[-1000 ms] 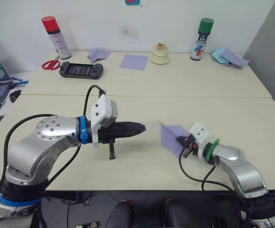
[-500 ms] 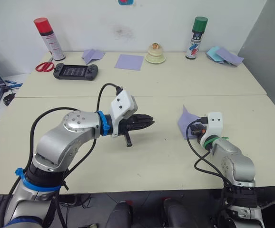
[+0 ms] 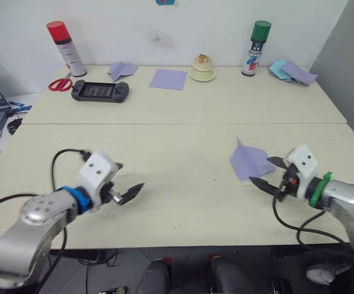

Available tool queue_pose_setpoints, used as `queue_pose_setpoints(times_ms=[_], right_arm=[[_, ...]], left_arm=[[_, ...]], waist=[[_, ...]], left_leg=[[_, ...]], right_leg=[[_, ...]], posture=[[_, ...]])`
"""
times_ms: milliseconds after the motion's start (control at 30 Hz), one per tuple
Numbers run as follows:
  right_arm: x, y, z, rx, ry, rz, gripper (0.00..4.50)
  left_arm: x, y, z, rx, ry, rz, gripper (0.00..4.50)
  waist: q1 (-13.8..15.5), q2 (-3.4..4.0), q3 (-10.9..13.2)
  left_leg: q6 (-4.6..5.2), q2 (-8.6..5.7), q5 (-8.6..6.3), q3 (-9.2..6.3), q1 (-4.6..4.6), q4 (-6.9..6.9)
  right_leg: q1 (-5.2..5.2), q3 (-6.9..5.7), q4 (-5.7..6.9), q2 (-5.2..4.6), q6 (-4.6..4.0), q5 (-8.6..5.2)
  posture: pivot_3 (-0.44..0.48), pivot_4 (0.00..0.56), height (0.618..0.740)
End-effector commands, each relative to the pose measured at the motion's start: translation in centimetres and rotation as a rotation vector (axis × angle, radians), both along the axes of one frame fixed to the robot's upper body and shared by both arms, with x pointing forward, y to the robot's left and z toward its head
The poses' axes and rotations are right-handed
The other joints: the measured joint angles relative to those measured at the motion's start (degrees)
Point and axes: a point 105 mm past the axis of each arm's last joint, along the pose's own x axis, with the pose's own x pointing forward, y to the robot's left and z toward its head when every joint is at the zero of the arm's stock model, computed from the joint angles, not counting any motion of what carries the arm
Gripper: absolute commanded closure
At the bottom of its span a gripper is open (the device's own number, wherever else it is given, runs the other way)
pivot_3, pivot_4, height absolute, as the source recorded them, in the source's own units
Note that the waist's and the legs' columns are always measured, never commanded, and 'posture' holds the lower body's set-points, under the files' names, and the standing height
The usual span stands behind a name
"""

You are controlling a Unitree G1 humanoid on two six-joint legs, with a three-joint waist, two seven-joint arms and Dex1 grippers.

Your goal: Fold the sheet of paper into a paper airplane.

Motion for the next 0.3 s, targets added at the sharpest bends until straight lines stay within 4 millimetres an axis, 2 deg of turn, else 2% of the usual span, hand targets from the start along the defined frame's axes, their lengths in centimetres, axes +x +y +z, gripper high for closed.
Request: queue_pose_setpoints(times_ms=[33, 100, 167, 300], right_arm=[[-0.5, -2.7, 2.0, -0.071, -0.077, 0.050, 0.00], [-0.8, -4.1, 2.3, -0.116, -0.061, 0.071, 0.00], [-1.0, -4.8, 2.4, -0.148, -0.047, 0.092, 0.00], [-0.9, -5.1, 2.4, -0.159, -0.058, 0.108, 0.00]], left_arm=[[-0.9, 2.5, 0.7, 0.091, -0.071, 0.066, 0.04], [-1.6, 3.5, 0.2, 0.099, -0.061, 0.095, 0.04], [-1.9, 3.7, 0.1, 0.045, -0.054, 0.111, 0.04], [-2.0, 3.9, -0.2, 0.041, -0.055, 0.095, 0.04]], waist=[[0.08, -0.01, 0.01], [0.10, -0.01, 0.01], [0.11, -0.02, 0.04], [0.11, -0.10, 0.08]], left_leg=[[0.00, 0.00, 0.00, 0.05, 0.01, 0.02], [0.03, 0.00, 0.02, 0.14, 0.10, 0.04], [0.05, 0.00, 0.03, 0.18, 0.34, 0.03], [0.06, 0.05, 0.04, 0.23, 0.69, 0.02]], right_leg=[[0.03, 0.00, 0.00, -0.01, 0.00, 0.00], [0.12, 0.00, -0.01, -0.02, -0.01, 0.01], [0.35, 0.00, -0.02, -0.04, -0.03, 0.01], [0.66, -0.03, -0.02, -0.02, -0.05, -0.01]], posture=[[0.000, 0.150, 0.740], [0.000, 0.150, 0.740], [0.000, 0.150, 0.740], [0.000, 0.150, 0.740]])
